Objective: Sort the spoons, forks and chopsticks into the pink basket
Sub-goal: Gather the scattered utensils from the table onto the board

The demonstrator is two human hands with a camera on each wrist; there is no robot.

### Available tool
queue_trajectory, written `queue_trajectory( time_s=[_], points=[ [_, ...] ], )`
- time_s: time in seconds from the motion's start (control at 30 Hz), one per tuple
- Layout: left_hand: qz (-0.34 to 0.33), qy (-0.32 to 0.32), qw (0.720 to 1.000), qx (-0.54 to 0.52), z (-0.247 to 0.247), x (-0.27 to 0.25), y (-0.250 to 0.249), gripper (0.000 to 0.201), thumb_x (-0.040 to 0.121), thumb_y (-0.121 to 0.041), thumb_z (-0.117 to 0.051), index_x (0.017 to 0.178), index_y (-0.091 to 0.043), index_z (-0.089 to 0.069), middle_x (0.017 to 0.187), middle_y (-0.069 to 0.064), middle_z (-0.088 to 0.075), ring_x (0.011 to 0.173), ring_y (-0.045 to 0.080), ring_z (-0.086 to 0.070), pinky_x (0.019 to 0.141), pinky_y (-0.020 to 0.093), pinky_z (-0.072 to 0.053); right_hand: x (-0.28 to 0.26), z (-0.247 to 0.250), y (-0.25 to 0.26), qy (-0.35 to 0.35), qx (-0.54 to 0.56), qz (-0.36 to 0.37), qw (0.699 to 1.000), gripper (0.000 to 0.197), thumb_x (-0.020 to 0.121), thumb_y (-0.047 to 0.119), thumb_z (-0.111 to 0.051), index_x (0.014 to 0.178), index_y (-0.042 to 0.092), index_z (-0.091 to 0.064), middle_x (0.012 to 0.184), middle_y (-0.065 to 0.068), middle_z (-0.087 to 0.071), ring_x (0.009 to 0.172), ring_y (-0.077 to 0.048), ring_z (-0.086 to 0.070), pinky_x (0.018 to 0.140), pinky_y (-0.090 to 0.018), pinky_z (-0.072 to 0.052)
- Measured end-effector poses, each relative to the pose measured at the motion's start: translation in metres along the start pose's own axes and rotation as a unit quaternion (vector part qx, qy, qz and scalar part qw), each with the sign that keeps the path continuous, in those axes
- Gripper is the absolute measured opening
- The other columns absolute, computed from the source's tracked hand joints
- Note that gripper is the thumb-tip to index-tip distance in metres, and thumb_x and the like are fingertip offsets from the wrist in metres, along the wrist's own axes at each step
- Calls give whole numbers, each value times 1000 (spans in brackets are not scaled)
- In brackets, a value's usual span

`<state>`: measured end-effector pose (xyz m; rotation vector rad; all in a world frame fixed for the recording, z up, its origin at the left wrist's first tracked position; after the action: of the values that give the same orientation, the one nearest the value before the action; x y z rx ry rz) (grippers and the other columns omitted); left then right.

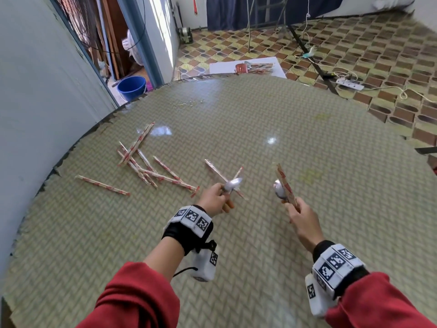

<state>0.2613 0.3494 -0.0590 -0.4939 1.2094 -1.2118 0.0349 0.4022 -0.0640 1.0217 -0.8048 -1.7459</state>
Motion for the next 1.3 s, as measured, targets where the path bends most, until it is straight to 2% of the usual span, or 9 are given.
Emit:
queue_trajectory(
  time_s=[0.1,0.27,0.5,0.67,0.83,0.97,1.13,1.23,1.3],
  points=[
    [15,79,990,-115,-16,-36,-8,16,96,-2,-42,87,-13,-49,56,-4,-65,43,0,-56,45,16,-44,-12,9,-2,9,5,13,1000,20,97,27,-44,84,19,-58,59,-1,-46,52,-15,-41,51,-29,-33],
    [39,151,983,-95,-51,-103,17,12,97,-5,-42,91,-9,-51,54,-7,-65,47,0,-58,46,13,-42,-45,29,-24,24,22,-2,999,22,98,22,-44,88,15,-62,66,-3,-57,53,-12,-47,51,-25,-36],
    [81,37,986,-143,-82,-167,69,11,91,-3,-46,84,-9,-51,42,-7,-51,33,4,-37,35,15,-25,-82,45,-44,36,-32,7,999,15,92,19,-54,78,16,-58,65,-1,-55,64,-19,-53,57,-29,-38],
    [90,-89,970,-206,-64,-182,79,22,92,-9,-52,72,-12,-46,43,-9,-36,33,1,-27,32,14,-20,-56,-11,-2,89,-85,59,991,13,90,19,-56,98,9,-59,84,-5,-61,80,-21,-56,66,-28,-36],
    [68,-157,952,-254,-32,-175,73,17,94,-17,-49,80,-7,-52,47,-3,-46,35,5,-41,37,15,-29,-17,-80,41,101,-136,89,981,28,86,16,-59,110,2,-55,113,-14,-60,104,-27,-57,82,-29,-42],
    [50,-177,942,-279,-11,-167,57,8,95,-11,-47,90,-7,-50,65,8,-56,37,6,-50,38,14,-34,-3,-119,53,122,-275,96,949,49,88,19,-61,126,-2,-37,130,-19,-47,123,-31,-45,101,-34,-33],
    [34,-188,948,-255,12,-158,52,12,96,-5,-43,92,-10,-53,66,5,-55,36,2,-46,40,14,-33,5,-130,48,121,-318,86,936,44,88,7,-58,125,-4,-38,127,-22,-49,120,-36,-49,97,-38,-38],
    [38,-196,942,-268,16,-155,57,12,96,-3,-42,94,-7,-53,62,5,-51,34,2,-39,37,13,-29,6,-124,40,139,-280,53,948,49,84,18,-64,121,-7,-44,121,-23,-56,113,-36,-54,90,-35,-43],
    [49,-202,938,-277,17,-157,61,16,95,-1,-42,88,-7,-55,56,2,-47,33,3,-35,35,13,-26,1,-115,39,154,-258,49,953,39,89,22,-55,115,-7,-53,115,-24,-61,107,-37,-58,84,-36,-45]
  ],
)
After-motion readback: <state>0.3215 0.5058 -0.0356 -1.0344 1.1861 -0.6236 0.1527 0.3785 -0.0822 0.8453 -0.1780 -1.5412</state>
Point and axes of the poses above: each hand's wrist, its own x-axis towards the middle knuckle, its own z-axis out of the back of the hand, y = z × x, the point moved 7 cm from there along x, towards the middle knuckle
